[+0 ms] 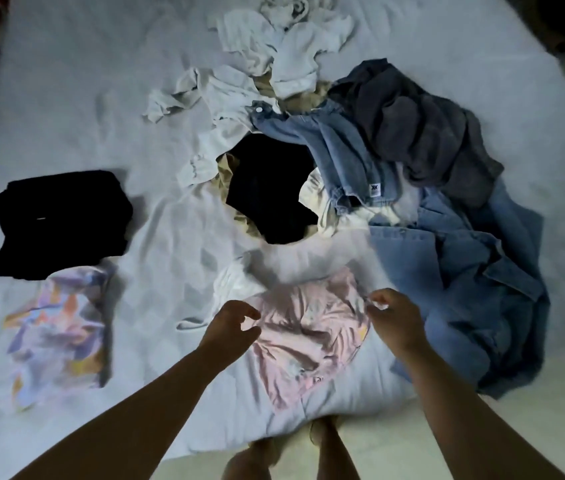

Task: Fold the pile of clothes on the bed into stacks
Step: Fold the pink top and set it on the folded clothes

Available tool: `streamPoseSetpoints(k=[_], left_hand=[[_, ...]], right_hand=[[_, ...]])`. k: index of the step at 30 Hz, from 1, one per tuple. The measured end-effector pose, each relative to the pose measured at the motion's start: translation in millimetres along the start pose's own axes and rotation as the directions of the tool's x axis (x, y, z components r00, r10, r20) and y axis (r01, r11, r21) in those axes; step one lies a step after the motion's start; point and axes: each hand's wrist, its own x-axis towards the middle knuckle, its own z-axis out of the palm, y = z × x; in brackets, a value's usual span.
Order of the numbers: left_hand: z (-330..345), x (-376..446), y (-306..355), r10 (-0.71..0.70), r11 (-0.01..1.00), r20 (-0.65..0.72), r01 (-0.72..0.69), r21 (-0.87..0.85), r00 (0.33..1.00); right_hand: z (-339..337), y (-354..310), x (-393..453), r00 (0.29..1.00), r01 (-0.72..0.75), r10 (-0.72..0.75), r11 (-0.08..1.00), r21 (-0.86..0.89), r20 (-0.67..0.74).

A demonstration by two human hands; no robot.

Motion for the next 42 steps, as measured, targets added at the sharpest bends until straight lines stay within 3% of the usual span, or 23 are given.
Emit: streamPoseSetpoints(k=[5,8,11,15,18,21,26,28,31,33,36,39,42], left_hand=[[47,30,-6,0.069,0.989,-0.012,-0.067,0.13,0.998],[69,53,-4,0.147,0.954,-0.099,-0.115,0.277,0.984],[82,80,0,0.196,0.934,-0.183,-0.126,0.335,0.964],[91,110,0,0.045,0.86,-0.071,-0.002,0.511,0.997],[94,120,-2,-0.003,0.735,-0.005,0.006,0.678,1.0],[87,121,2,0.055,0.702,0.022,-0.054,0.71,0.998],[77,119,1,0.08,0.713,0.175,-0.179,0.678,0.981],[70,119,-4,0.068,0.758,0.226,-0.197,0.622,0.972],[48,118,-15,0.086,0.727,0.226,-0.217,0.652,0.97],[32,115,-25,0.062,0.665,0.242,-0.221,0.714,0.968],[6,114,-34,-0.044,0.619,0.207,-0.135,0.773,0.977],[-17,115,-43,-0.13,0.473,0.079,-0.008,0.881,0.988],[-24,115,-52,-0.202,0.494,-0.125,0.211,0.844,0.971]], right_hand=[[38,22,19,0.985,0.05,-0.034,0.995,-0.088,0.169],[56,30,37,0.973,0.11,-0.084,0.988,-0.109,0.216],[68,35,61,0.978,0.167,-0.146,0.975,-0.145,0.147],[84,27,96,0.989,0.144,-0.141,0.984,-0.106,0.032],[93,17,118,0.984,0.007,-0.003,1.0,-0.021,0.175],[89,10,125,0.929,-0.083,0.114,0.992,-0.1,0.352],[67,-2,124,0.796,0.093,0.102,0.953,-0.287,0.597],[62,-3,127,0.822,0.186,0.017,0.937,-0.296,0.569],[63,-1,137,0.906,0.317,-0.218,0.918,-0.239,0.362],[66,-5,143,0.902,0.408,-0.366,0.896,-0.176,0.228],[71,-15,147,0.851,0.521,-0.508,0.849,-0.086,0.133],[76,-27,142,0.857,0.501,-0.494,0.865,-0.017,0.149],[84,-33,136,0.867,0.473,-0.443,0.876,-0.098,0.228]])
